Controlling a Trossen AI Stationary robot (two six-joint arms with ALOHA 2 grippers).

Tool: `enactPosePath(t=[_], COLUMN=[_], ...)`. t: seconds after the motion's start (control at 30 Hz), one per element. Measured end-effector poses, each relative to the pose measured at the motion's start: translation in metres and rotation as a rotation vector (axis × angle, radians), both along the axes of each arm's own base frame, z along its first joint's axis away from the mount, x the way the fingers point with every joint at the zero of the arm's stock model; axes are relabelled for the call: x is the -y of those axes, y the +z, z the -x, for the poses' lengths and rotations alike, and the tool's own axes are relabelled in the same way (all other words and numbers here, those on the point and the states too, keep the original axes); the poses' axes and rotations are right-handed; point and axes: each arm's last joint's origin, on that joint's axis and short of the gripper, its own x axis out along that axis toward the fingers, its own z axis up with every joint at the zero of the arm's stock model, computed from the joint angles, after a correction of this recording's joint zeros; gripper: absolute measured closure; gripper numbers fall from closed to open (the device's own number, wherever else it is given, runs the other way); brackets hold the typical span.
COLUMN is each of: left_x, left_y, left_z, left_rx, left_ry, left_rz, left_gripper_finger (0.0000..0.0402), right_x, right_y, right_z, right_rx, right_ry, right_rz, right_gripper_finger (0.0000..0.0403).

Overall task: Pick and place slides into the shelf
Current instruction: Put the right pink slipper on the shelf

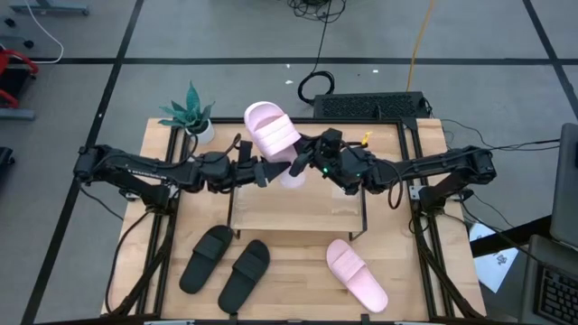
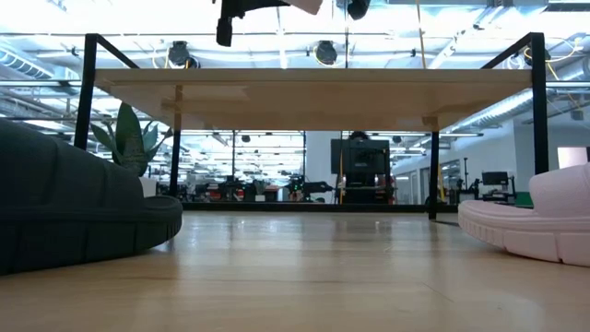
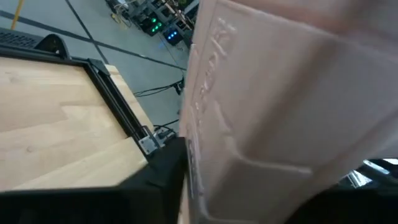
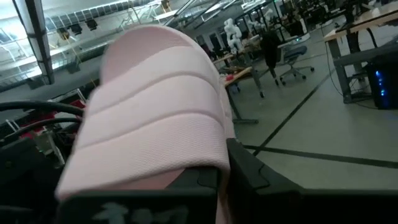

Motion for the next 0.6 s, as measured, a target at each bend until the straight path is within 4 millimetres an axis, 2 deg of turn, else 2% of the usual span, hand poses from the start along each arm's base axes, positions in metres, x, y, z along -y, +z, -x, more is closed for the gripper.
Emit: enactPosePath(t=[0.1,0.13,0.37,0.6], left_x=[-0.001,-0.001,0.001,0.006], left_y=[0.000,0.000,0.004,0.010], left_z=[0.000,0.000,0.003,0.016], left_rx=[-0.009,-0.009,0.002,-0.041], left_ry=[-0.019,-0.024,-0.061,-0.093], left_rz=[-0.032,-0.038,-0.058,-0.084], left_gripper_finger=[0.0339,0.0352,0.0351,0.0351], right_x=[-0.002,-0.002,-0.003,-0.004], right_y=[0.000,0.001,0.004,0.008], right_z=[0.000,0.000,0.002,0.010], right_rx=[0.003,0.004,-0.033,-0.136], right_ry=[0.000,-0.001,0.013,0.138], right_rz=[0.000,0.001,0.061,0.146], right_gripper_finger=[0.0402,0.0401,0.0359,0.0322])
